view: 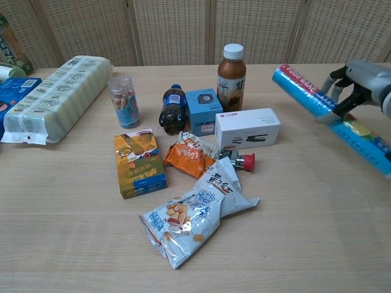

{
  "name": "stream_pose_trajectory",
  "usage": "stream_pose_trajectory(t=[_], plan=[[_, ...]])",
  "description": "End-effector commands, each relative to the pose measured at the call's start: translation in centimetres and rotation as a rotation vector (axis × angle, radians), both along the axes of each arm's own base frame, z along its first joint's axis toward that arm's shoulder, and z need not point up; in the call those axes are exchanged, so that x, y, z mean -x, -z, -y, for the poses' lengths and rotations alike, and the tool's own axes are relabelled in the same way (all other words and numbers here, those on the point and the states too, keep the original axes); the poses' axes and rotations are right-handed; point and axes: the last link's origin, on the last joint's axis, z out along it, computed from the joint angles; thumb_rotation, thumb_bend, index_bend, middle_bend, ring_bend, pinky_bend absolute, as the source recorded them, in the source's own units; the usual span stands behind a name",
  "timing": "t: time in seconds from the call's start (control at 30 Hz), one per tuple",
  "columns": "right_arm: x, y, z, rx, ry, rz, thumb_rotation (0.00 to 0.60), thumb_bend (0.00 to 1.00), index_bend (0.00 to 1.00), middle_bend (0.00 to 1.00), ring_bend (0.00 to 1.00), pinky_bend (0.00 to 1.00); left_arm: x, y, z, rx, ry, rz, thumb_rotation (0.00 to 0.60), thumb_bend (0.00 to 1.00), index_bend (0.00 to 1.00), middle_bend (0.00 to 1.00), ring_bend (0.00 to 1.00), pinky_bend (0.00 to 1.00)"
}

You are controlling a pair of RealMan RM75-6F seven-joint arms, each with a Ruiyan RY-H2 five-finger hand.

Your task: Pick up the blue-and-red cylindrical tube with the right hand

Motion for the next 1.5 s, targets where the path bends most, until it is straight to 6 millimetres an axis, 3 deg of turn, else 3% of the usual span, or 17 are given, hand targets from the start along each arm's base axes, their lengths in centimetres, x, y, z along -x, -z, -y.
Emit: stream_pose_trajectory(t=[0.03,0.37,0.6,1.5], plan=[[-1.2,-3.7,-0.3,0.075,-0.043,0.012,0.600,0.32,0.74,1.00,0.94,1.00,-0.1,0.1,0.0,0.000,0.004,0.006,0.600,0.22,0.05,0.02,0.00,0.00],[-6.2,-9.8,-1.7,0.156,-0.191,0.031,0.600,0.32,0.74,1.00,0.94,1.00,0.1,-0.5,1.3,-0.021,0.002,0.012,0.600,0.22,0.05,0.02,0.00,0.00],[-9.0,-12.0,-2.9,0.172,-0.262,0.044,0.600,0.32,0.74,1.00,0.94,1.00,0.5,-1.0,2.4,-0.034,-0.015,0.009,0.600,0.22,0.05,0.02,0.00,0.00],[-11.3,-13.1,-4.1,0.168,-0.288,0.009,0.600,0.32,0.74,1.00,0.94,1.00,0.9,-0.5,1.7,-0.026,-0.018,0.026,0.600,0.22,0.05,0.02,0.00,0.00]])
